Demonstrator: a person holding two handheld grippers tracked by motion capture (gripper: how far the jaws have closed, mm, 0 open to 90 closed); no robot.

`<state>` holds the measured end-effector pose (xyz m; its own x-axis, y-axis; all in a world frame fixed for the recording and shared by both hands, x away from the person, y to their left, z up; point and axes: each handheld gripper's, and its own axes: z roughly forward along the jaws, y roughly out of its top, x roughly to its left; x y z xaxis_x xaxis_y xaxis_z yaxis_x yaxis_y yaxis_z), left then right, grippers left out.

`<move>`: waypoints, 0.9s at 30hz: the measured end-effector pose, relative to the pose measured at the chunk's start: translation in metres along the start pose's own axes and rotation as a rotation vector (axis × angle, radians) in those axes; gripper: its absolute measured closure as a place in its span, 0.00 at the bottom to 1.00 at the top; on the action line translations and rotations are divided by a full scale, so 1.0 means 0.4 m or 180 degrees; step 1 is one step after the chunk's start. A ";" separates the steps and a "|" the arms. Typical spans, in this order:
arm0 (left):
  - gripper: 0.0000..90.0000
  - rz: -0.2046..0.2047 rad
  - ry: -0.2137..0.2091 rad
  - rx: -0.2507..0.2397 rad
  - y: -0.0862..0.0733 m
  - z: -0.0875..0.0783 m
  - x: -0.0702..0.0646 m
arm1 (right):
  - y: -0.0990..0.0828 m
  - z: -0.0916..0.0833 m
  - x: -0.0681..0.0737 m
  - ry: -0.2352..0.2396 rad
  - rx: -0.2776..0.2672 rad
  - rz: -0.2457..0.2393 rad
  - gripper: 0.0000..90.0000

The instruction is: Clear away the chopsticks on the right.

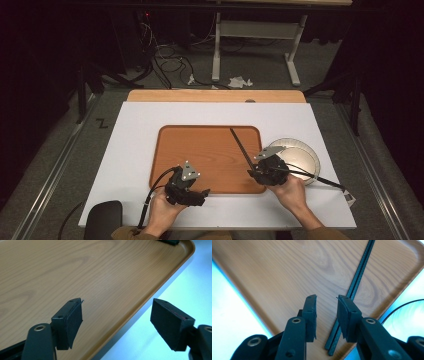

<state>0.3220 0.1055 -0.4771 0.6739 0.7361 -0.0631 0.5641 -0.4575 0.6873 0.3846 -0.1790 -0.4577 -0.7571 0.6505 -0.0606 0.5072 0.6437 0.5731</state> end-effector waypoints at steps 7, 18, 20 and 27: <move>0.29 0.0000 -0.0011 -0.0005 0.000 0.000 0.000 | -0.023 -0.046 -0.002 0.0073 -0.0089 0.0000 0.72; 0.29 0.0002 -0.0011 -0.0012 0.000 0.001 -0.001 | -0.091 -0.107 -0.029 0.0105 -0.0197 0.0189 0.67; 0.29 -0.0002 -0.0015 -0.0011 0.000 0.002 -0.002 | -0.109 -0.112 -0.029 0.0114 -0.0231 0.0215 0.66; 0.29 0.0021 -0.0021 0.0001 0.000 0.003 -0.006 | -0.151 -0.118 -0.016 0.0107 -0.0197 0.0129 0.64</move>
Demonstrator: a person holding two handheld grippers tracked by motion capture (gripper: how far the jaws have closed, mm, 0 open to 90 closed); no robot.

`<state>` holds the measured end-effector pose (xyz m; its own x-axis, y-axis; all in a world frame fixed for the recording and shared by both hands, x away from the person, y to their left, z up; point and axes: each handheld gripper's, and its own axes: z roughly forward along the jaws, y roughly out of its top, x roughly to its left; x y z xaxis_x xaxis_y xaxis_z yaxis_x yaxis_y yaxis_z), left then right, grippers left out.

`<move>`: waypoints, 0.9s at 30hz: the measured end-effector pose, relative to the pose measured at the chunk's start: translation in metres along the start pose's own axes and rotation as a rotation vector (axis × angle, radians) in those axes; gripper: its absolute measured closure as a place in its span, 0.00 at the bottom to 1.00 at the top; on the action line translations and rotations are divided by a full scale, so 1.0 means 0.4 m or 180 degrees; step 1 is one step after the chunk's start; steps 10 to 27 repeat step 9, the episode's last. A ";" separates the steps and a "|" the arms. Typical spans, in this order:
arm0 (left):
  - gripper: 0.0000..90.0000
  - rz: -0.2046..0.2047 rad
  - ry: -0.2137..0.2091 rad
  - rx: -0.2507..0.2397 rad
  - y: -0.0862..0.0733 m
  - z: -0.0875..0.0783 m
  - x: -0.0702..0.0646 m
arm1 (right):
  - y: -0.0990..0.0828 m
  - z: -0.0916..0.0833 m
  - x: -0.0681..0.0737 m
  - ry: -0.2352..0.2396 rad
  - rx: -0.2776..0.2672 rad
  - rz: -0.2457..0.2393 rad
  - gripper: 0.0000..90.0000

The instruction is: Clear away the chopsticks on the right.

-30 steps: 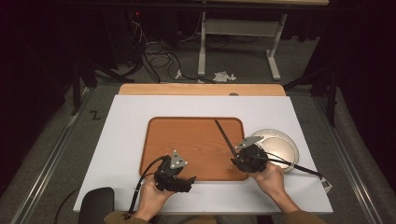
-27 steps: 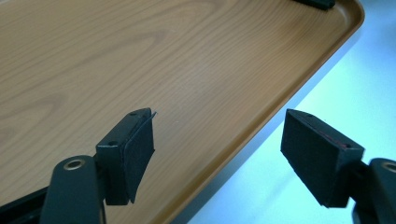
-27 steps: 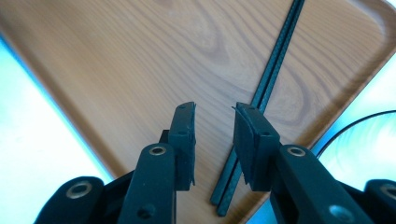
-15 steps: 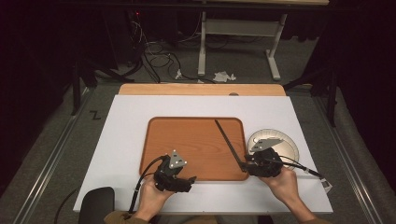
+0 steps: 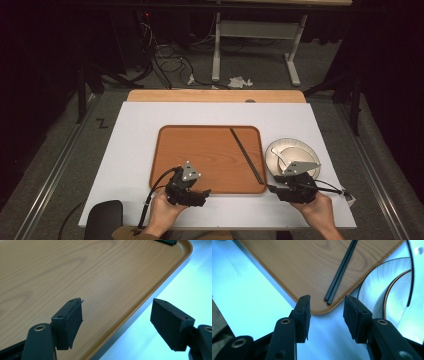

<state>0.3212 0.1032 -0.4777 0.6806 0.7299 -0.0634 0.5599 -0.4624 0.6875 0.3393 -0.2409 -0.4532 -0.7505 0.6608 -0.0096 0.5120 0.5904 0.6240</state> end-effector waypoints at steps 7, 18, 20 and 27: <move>0.29 -0.0018 0.0028 -0.0035 0.000 -0.007 0.005 | -0.009 0.018 0.010 -0.0048 0.0100 -0.0107 0.63; 0.29 -0.0016 0.0027 -0.0026 0.000 -0.006 0.005 | -0.008 0.020 0.009 -0.0051 0.0077 -0.0106 0.62; 0.29 -0.0016 0.0027 -0.0026 0.000 -0.006 0.005 | -0.008 0.020 0.009 -0.0051 0.0077 -0.0106 0.62; 0.29 -0.0016 0.0027 -0.0026 0.000 -0.006 0.005 | -0.008 0.020 0.009 -0.0051 0.0077 -0.0106 0.62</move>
